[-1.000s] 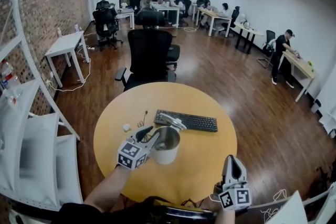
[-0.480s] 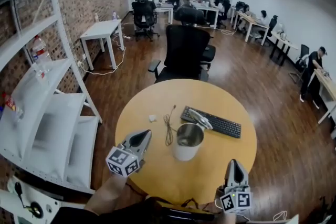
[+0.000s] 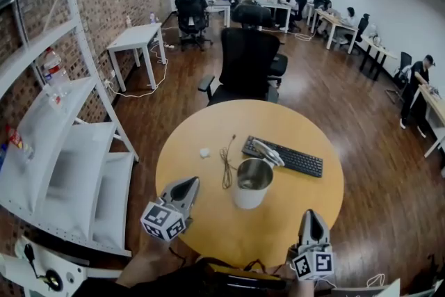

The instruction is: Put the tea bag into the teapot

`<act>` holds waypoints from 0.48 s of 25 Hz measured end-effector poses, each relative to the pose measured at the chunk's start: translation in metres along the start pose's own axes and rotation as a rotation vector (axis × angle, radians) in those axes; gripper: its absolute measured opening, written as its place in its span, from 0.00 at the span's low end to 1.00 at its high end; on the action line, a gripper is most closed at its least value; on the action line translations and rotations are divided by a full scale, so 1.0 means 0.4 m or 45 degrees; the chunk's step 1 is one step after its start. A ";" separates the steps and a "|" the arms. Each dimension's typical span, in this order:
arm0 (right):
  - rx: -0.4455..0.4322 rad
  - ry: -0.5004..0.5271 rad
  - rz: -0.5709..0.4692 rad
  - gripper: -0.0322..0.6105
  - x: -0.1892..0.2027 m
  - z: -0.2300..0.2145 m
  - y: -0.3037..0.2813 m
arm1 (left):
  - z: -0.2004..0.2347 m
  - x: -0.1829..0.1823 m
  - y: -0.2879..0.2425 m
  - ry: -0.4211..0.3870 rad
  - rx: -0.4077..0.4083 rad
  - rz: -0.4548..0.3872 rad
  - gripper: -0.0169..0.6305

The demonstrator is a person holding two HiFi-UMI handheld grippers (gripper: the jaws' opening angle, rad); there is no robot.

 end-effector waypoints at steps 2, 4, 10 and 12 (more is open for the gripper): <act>0.009 -0.010 0.000 0.06 0.009 -0.001 -0.002 | 0.002 0.001 -0.004 -0.003 0.013 -0.001 0.03; 0.023 -0.017 0.000 0.06 0.010 -0.006 -0.006 | 0.001 0.000 -0.010 -0.008 0.027 -0.002 0.03; 0.071 -0.016 -0.016 0.06 0.010 -0.019 -0.005 | 0.022 -0.002 -0.020 0.020 0.029 -0.014 0.03; 0.093 -0.005 -0.017 0.06 0.003 -0.017 -0.011 | 0.030 0.001 -0.028 0.018 0.035 -0.014 0.03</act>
Point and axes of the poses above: the fingertips, and each gripper's own axes: y backward along the fingers, z to its left, x out of its underside, the point moved 4 cm from there along y, backward along the fingers, and after that the axes turned 9 degrees about -y, right-handed, at the moved point
